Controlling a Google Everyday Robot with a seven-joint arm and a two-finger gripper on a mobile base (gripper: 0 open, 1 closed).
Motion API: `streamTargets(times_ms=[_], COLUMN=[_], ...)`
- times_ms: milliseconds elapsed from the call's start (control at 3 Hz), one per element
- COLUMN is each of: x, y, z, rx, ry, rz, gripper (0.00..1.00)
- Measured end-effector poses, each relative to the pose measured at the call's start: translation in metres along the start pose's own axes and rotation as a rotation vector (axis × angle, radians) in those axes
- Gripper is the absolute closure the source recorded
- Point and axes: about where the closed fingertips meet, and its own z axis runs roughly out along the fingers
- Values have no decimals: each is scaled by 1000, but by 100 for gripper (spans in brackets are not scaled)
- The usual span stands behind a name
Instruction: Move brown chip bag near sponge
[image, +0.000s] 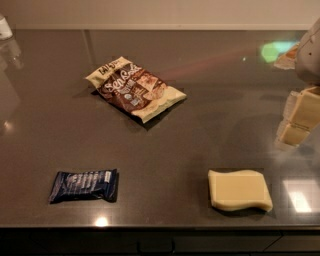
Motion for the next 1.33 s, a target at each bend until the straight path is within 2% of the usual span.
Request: streamTargets(times_ms=[667, 1000, 1333], x=[0, -17, -44], y=[0, -12, -31], z=[0, 17, 39], rx=[0, -7, -15], ry=[0, -36, -96], rz=[0, 22, 31], gripper=[0, 0, 0])
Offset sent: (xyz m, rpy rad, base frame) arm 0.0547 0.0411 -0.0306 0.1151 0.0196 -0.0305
